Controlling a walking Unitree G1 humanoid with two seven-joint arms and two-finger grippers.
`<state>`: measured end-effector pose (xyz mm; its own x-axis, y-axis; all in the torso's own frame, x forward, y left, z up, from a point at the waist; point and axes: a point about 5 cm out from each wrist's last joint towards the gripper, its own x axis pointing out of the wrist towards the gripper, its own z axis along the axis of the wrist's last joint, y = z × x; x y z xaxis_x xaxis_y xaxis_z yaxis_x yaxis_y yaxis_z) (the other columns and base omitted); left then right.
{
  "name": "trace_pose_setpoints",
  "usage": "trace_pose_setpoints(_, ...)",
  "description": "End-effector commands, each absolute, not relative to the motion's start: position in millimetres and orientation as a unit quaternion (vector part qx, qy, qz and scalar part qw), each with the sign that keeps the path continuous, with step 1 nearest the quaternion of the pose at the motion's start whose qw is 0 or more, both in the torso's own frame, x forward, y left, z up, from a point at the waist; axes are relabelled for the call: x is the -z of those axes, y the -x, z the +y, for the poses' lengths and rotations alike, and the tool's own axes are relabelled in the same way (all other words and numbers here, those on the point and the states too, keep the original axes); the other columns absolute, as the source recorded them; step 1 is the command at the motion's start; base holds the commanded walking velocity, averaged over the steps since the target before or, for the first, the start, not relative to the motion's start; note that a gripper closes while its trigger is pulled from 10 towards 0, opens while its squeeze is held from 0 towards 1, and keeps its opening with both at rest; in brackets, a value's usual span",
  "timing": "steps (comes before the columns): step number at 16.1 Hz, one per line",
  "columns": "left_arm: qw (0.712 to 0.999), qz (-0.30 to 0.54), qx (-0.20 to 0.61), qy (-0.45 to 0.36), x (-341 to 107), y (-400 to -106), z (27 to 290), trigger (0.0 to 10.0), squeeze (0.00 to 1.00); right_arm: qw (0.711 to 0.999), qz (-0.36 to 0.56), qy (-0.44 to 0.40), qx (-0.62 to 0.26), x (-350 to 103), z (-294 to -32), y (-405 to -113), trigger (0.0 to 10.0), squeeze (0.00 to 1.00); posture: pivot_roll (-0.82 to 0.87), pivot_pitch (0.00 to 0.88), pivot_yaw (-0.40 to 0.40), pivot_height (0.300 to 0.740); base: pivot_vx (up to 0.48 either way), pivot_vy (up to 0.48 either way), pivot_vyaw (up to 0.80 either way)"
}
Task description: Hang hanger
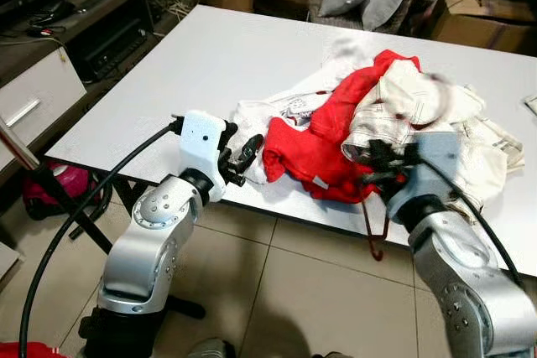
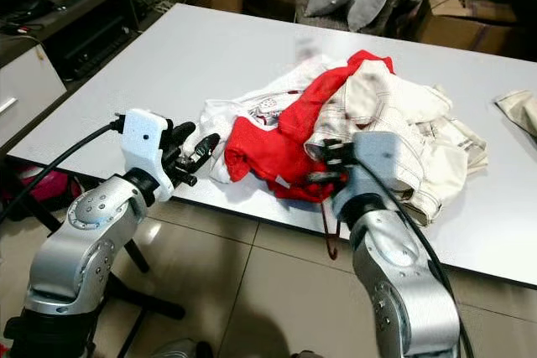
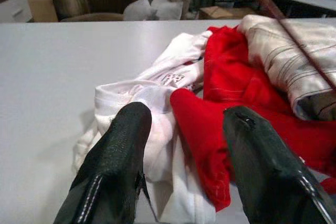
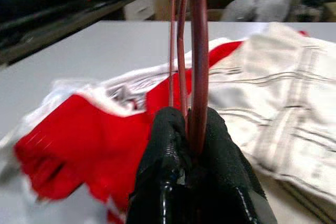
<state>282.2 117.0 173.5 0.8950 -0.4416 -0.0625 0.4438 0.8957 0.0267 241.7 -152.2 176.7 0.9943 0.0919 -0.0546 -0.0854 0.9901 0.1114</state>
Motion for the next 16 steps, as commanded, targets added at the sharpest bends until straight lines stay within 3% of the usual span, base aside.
trace_pose_setpoints(1,0.973,0.024,0.226,-0.027,-177,-283,118,10.0,0.00,0.999,-0.007,-0.039,-0.002,-185,-161,-239,10.0,0.00,-0.01,0.076,0.016,0.740,-0.244,0.000,0.00)
trace_pose_setpoints(5,0.972,0.022,0.230,-0.037,-179,-284,119,10.0,0.00,0.998,0.011,-0.056,-0.028,-179,-157,-233,10.0,0.00,-0.02,0.078,0.024,0.740,-0.291,0.000,0.00)
trace_pose_setpoints(6,0.972,0.023,0.230,-0.037,-178,-283,119,10.0,0.00,1.000,0.017,-0.015,-0.020,-176,-158,-232,10.0,0.00,-0.02,0.077,0.023,0.740,-0.292,0.000,0.00)
trace_pose_setpoints(9,0.972,0.023,0.232,-0.039,-178,-283,117,10.0,0.00,0.997,0.021,-0.065,-0.039,-174,-154,-230,10.0,0.00,-0.02,0.076,0.022,0.740,-0.290,0.000,0.00)
trace_pose_setpoints(12,0.972,0.022,0.230,-0.038,-179,-284,118,10.0,0.00,0.999,0.012,-0.044,0.003,-175,-158,-235,10.0,0.00,-0.02,0.076,0.021,0.740,-0.284,0.000,0.00)
trace_pose_setpoints(16,0.975,0.031,0.220,-0.026,-172,-283,119,10.0,0.00,0.999,0.009,-0.046,-0.025,-174,-153,-233,10.0,0.00,-0.02,0.073,0.021,0.740,0.000,0.000,0.00)
